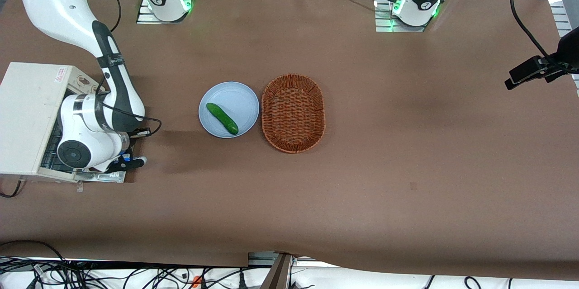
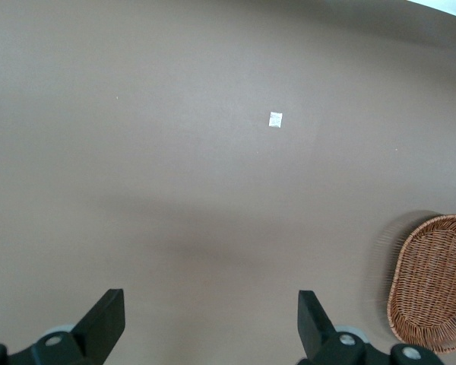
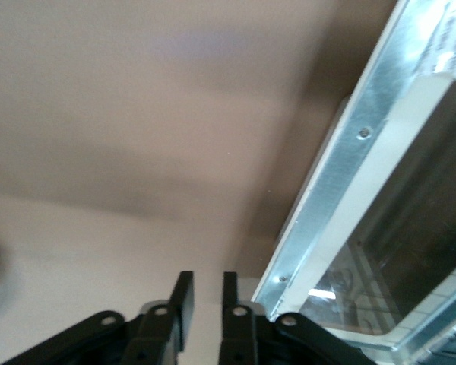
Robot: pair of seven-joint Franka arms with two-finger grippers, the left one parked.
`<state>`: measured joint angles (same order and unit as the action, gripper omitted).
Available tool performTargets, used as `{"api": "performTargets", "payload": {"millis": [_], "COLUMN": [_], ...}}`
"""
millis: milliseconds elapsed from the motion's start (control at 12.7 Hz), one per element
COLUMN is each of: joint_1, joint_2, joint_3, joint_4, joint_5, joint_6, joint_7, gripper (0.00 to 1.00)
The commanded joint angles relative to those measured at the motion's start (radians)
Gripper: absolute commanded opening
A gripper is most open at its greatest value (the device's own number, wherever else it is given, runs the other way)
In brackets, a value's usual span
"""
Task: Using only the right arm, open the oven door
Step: 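Pull the handle outward and down with the right gripper, swinging the door open, then release the lowered door and lift the right gripper away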
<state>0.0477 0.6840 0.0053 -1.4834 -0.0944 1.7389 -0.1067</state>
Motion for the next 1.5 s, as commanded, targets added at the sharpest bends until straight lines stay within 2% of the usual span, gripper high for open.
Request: {"api": "performTargets", "payload": {"millis": [0,158,474,711,1026,1421], "joint_1": [-0.006,-0.006,-0.006,-0.028,-0.029,-0.035], "joint_2": [-0.038,-0.067,-0.076,-0.174,-0.308,-0.529], "joint_3": [-0.005,-0.011,-0.019,-0.039,-0.09,-0.099], "joint_4": [0.052,0.093,0.222,0.216,0.161,-0.085], "joint_5": [0.019,0.019,0.015,0.044,0.105,0.099], "joint_6": [-0.071,-0.117,-0.241,-0.274,-0.259,-0.082], "joint_7": [-0.016,-0.063,-0.056,-0.047,-0.047,0.01], "gripper": [1.0,1.0,1.0,1.0,1.0,1.0]}}
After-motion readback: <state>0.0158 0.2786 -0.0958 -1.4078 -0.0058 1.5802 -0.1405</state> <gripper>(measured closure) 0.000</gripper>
